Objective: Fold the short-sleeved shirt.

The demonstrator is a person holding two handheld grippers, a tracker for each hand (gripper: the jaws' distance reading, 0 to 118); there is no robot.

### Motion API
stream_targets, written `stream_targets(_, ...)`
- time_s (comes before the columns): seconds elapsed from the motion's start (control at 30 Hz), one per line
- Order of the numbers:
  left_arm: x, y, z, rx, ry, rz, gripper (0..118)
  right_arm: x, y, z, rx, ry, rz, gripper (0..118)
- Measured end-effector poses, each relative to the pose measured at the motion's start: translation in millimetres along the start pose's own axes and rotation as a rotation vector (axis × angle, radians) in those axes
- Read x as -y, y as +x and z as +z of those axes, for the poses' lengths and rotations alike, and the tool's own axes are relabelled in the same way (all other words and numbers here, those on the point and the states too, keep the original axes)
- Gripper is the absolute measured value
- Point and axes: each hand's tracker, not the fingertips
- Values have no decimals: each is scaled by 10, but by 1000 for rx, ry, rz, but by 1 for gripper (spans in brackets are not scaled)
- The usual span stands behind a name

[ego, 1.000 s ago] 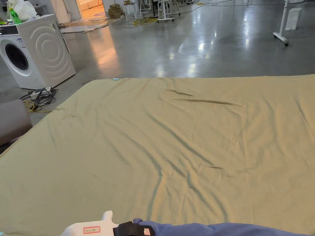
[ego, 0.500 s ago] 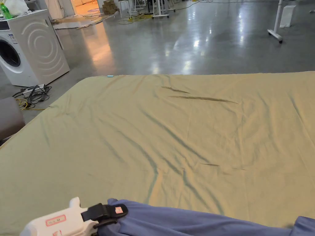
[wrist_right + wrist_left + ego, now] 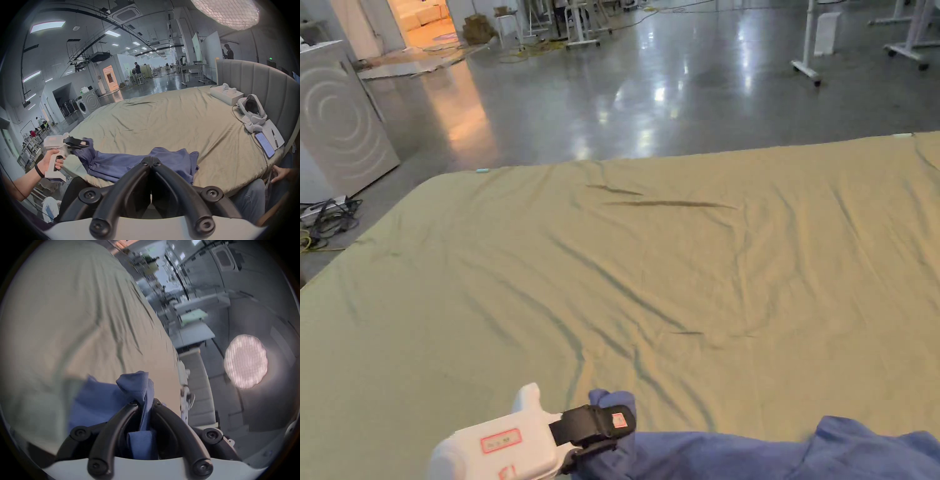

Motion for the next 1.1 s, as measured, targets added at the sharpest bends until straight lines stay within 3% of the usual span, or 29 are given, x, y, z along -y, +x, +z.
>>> stream_targets(0.1,245,96,-589,-93,-111,-91,11,51,54,40,18,8,-47,0)
stream_targets(0.17,390,117,-904,-68,-151,-109,12,131,77,79,24,-2,-64,0)
stream_targets(0.2,446,153,-983,-74,-162,-120,19,170,85,95,41,-8,-66,0)
stream_targets(0.3,496,305,-1035,-126,-152,-154,66,276,133,105,71,-39,-81,0)
stream_targets(0.33,457,381,-962,-87,-141,-176,71,299,168,80,67,-45,-96,0)
stream_targets(0.43,403,573,-629,7,-33,-248,72,342,211,15,50,-51,-144,0)
stream_targets(0.5,332,598,-422,-26,34,-246,72,344,220,-37,34,-49,-161,0)
stream_targets(0.57,339,503,-371,-94,61,-210,64,330,201,-81,31,-46,-163,0)
stream_targets(0.63,335,345,-524,-94,-26,-200,26,323,192,-86,26,-45,-160,0)
stream_targets(0.67,396,273,-612,-151,-72,-174,15,325,193,-79,25,-45,-157,0)
stream_targets(0.73,519,126,-860,-153,-141,-115,14,331,192,-78,26,-43,-139,0)
stream_targets(0.77,599,58,-986,-108,-185,-75,14,627,559,73,30,-44,-126,0)
stream_targets(0.83,778,-27,-1235,-118,-251,4,14,704,642,105,50,-52,-104,0)
stream_targets(1.1,861,5,-1319,-142,-222,-47,8,601,516,162,43,-69,-140,0)
